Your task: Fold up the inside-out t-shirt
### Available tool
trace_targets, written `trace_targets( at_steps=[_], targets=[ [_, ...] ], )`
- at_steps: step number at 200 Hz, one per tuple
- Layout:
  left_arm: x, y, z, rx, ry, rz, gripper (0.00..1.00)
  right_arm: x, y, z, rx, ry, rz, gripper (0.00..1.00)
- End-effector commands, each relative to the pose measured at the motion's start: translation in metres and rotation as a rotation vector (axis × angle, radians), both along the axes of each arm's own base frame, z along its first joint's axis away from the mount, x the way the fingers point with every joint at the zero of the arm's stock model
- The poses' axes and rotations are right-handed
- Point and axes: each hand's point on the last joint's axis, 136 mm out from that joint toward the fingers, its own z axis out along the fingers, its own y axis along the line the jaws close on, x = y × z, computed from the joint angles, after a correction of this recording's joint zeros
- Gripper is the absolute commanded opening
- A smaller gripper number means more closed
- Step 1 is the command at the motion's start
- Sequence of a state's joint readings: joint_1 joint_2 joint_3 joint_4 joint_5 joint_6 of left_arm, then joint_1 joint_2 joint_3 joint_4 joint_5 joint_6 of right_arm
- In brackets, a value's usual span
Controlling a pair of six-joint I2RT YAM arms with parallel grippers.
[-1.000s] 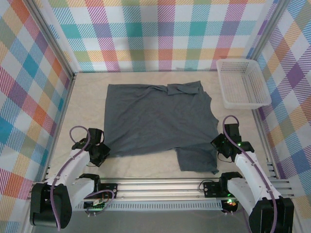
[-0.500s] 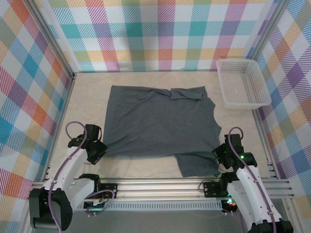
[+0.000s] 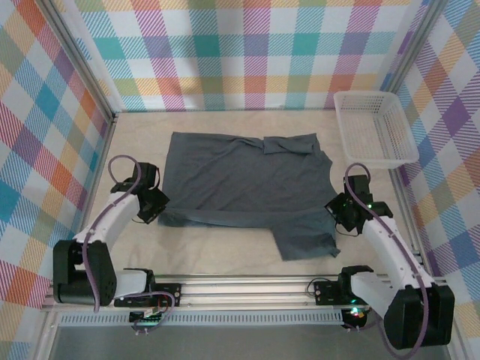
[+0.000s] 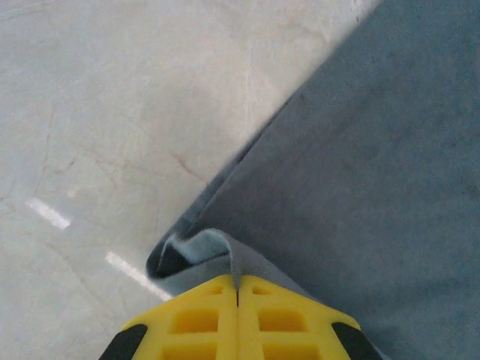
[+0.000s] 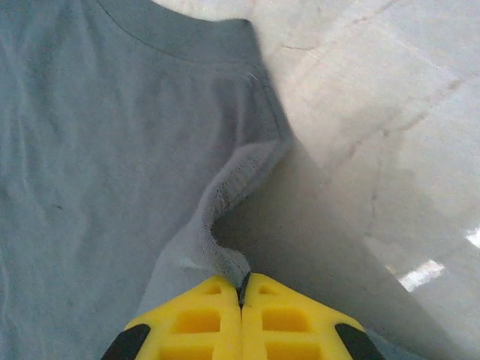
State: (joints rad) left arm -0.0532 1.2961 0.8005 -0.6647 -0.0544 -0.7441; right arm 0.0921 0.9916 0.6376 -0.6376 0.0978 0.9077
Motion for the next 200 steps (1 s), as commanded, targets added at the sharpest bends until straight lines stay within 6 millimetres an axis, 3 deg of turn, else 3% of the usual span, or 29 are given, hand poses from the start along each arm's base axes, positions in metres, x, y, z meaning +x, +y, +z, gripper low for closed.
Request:
trace_targets(
  at_steps=[1, 31, 51, 89, 113, 127, 144, 163, 179, 200],
  targets=[
    [0.028, 0.009, 0.013, 0.019, -0.08, 0.038, 0.0, 0.023, 0.0, 0.015, -0.012, -0.062, 0.003, 0.01],
    [0.039, 0.014, 0.02, 0.039, -0.085, 0.051, 0.0, 0.041, 0.0, 0.035, -0.019, -0.118, 0.008, 0.01],
    [0.045, 0.015, 0.016, 0.04, -0.08, 0.05, 0.0, 0.055, -0.003, 0.037, -0.043, -0.123, 0.005, 0.02],
    [0.055, 0.016, -0.02, 0.036, -0.029, 0.069, 0.0, 0.084, -0.002, 0.009, -0.078, -0.086, 0.043, 0.01],
    [0.065, 0.011, -0.041, 0.006, -0.009, 0.071, 0.0, 0.088, 0.004, -0.019, -0.064, -0.007, 0.075, 0.03],
    [0.071, 0.01, -0.045, 0.008, -0.003, 0.053, 0.19, 0.086, 0.005, -0.026, -0.065, 0.014, 0.085, 0.15],
    [0.073, 0.014, -0.036, 0.035, -0.017, 0.037, 0.37, 0.082, 0.001, -0.015, -0.093, 0.015, 0.107, 0.35],
    [0.07, 0.02, -0.012, 0.074, -0.058, 0.021, 0.43, 0.066, -0.01, 0.005, -0.151, 0.009, 0.106, 0.46],
    [0.064, 0.02, 0.016, 0.081, -0.121, 0.003, 0.46, 0.04, -0.019, 0.008, -0.166, 0.01, 0.078, 0.48],
    [0.056, 0.003, 0.042, 0.008, -0.231, -0.058, 0.54, 0.006, -0.008, -0.005, -0.098, 0.008, 0.109, 0.48]
  ],
)
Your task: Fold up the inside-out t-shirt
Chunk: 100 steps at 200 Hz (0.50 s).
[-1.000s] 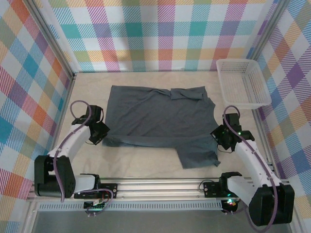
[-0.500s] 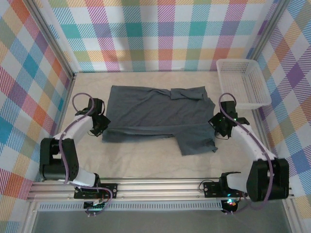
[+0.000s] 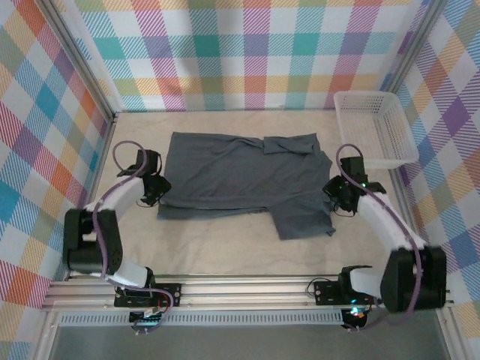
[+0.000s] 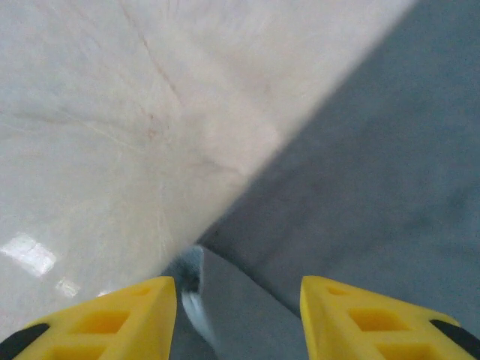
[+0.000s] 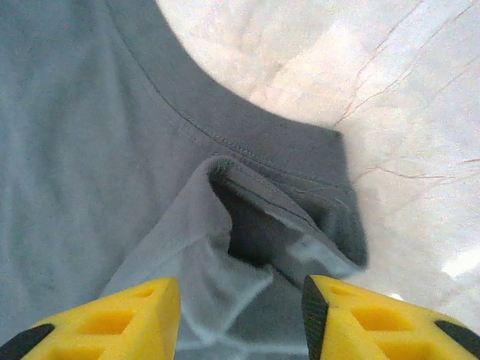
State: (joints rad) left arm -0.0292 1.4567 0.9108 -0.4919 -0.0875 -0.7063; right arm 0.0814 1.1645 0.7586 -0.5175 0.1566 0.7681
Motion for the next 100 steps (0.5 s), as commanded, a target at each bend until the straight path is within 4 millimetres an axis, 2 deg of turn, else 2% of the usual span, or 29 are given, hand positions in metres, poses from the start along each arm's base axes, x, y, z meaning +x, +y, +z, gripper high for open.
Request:
trace_targets(
  at_steps=[1, 31, 45, 63, 83, 87, 100],
  targets=[
    [-0.01, -0.008, 0.036, -0.031, -0.114, -0.066, 0.54, -0.049, 0.0, -0.023, 0.016, 0.085, 0.026, 0.48],
    [-0.022, -0.048, 0.052, -0.117, -0.188, -0.227, 0.59, -0.087, 0.009, -0.06, 0.06, 0.224, 0.062, 0.48],
    [-0.027, -0.061, 0.054, -0.1, -0.191, -0.296, 0.59, -0.092, 0.014, -0.07, 0.08, 0.277, 0.086, 0.48],
    [-0.03, -0.066, 0.048, -0.081, -0.164, -0.326, 0.59, -0.086, 0.026, -0.076, 0.13, 0.296, 0.126, 0.44],
    [-0.03, -0.065, 0.038, -0.084, -0.125, -0.304, 0.59, -0.073, 0.04, -0.075, 0.173, 0.301, 0.169, 0.31],
    [-0.03, -0.065, 0.036, -0.087, -0.121, -0.302, 0.59, -0.07, 0.042, -0.075, 0.179, 0.3, 0.177, 0.26],
    [-0.029, -0.067, 0.033, -0.1, -0.118, -0.294, 0.59, -0.059, 0.047, -0.066, 0.19, 0.284, 0.198, 0.01]
  ],
)
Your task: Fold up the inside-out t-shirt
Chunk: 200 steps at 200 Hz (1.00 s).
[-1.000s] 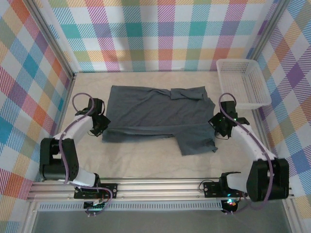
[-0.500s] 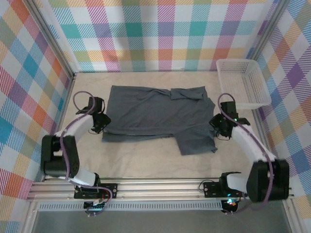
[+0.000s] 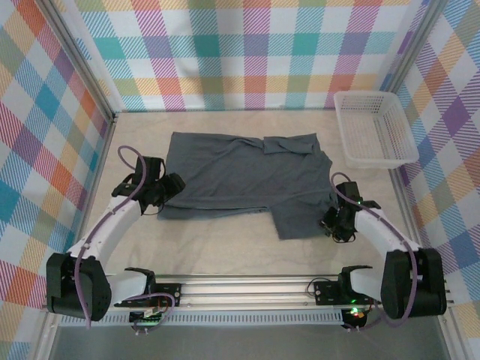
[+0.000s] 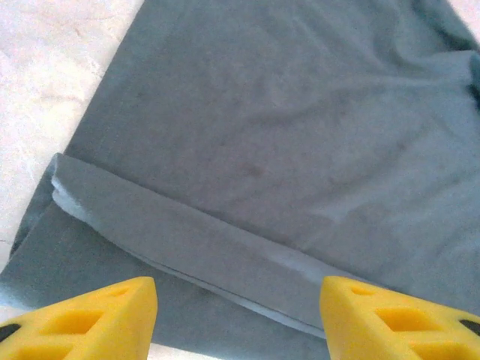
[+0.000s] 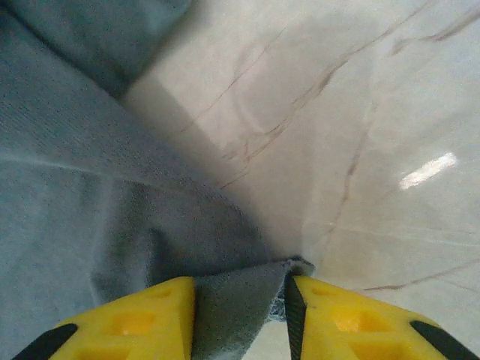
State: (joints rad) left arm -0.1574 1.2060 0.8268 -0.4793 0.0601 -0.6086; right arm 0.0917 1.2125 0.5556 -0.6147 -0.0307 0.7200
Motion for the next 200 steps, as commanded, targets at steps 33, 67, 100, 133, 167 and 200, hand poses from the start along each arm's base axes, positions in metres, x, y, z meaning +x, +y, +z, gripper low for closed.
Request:
trace_targets(
  at_steps=[33, 67, 100, 133, 167, 200],
  targets=[
    [-0.007, -0.004, -0.015, -0.013, 0.055, -0.011, 0.59, 0.06, 0.05, 0.069, 0.156, -0.161, 0.144, 0.0],
    [0.01, -0.022, -0.003, -0.086, -0.003, -0.069, 0.59, 0.139, 0.056, 0.11, 0.078, -0.306, 0.107, 0.0],
    [0.04, -0.017, 0.004, -0.018, -0.024, -0.071, 0.6, 0.224, 0.022, 0.097, -0.071, -0.28, 0.004, 0.18],
    [0.061, -0.014, -0.009, 0.03, 0.056, -0.069, 0.6, 0.227, 0.019, 0.089, -0.062, -0.245, 0.026, 0.39],
    [0.091, -0.012, -0.037, 0.043, 0.098, -0.018, 0.17, 0.174, 0.005, 0.061, -0.067, -0.223, -0.012, 0.25],
    [0.11, -0.016, -0.091, 0.055, 0.223, -0.002, 0.0, 0.137, -0.024, 0.021, -0.089, -0.136, -0.065, 0.0]
  ],
)
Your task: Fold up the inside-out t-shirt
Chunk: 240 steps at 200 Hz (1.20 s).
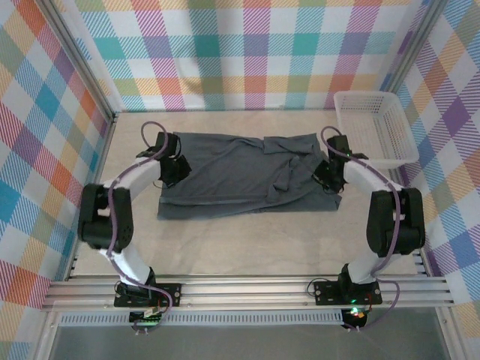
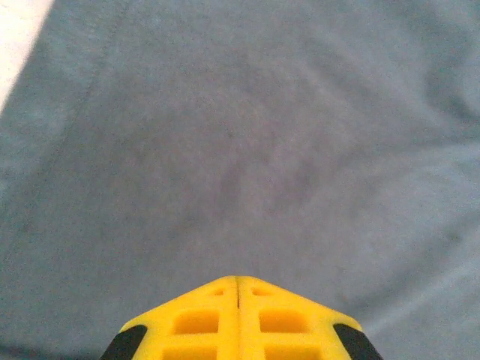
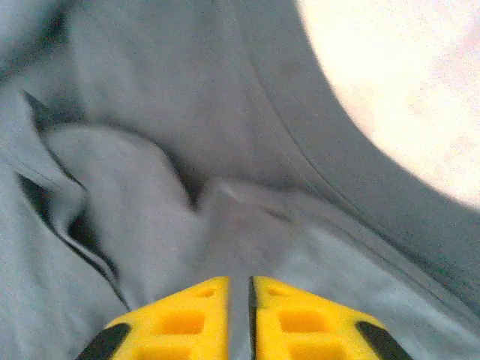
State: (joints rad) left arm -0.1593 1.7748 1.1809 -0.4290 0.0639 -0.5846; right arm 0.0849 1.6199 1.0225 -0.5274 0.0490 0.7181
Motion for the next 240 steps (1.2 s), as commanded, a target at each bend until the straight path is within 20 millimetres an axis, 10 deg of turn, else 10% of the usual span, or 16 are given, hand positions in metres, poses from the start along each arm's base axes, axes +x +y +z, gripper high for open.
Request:
trace_targets(
  at_steps=[1, 60, 95, 119, 147, 175, 205, 240],
  targets=[
    [0.011, 0.002, -0.031, 0.023, 0.068, 0.022, 0.0, -0.01, -0.021, -0.019, -0.023, 0.019, -0.039, 0.0],
    [-0.067, 0.03, -0.08, 0.095, 0.281, 0.137, 0.0, -0.065, -0.022, -0.046, 0.041, 0.185, -0.004, 0.01],
    [-0.138, 0.031, -0.071, 0.031, 0.278, 0.156, 0.0, -0.142, -0.025, -0.047, 0.046, 0.232, -0.056, 0.0],
    [-0.151, 0.027, -0.041, 0.004, 0.179, 0.103, 0.0, -0.168, -0.016, -0.026, 0.107, 0.125, -0.087, 0.0],
    [-0.12, 0.009, 0.025, -0.064, -0.056, -0.015, 0.32, -0.122, 0.003, 0.049, 0.064, -0.165, 0.109, 0.08],
    [-0.083, -0.013, 0.093, -0.108, -0.316, -0.131, 0.49, -0.049, 0.076, 0.097, -0.004, -0.279, 0.53, 0.24],
    [-0.073, -0.031, 0.128, -0.125, -0.395, -0.205, 0.51, 0.02, 0.143, 0.086, -0.134, -0.247, 0.817, 0.39],
    [-0.091, -0.028, 0.125, -0.083, -0.347, -0.232, 0.55, 0.081, 0.145, 0.048, -0.319, -0.173, 0.825, 0.53]
  ],
)
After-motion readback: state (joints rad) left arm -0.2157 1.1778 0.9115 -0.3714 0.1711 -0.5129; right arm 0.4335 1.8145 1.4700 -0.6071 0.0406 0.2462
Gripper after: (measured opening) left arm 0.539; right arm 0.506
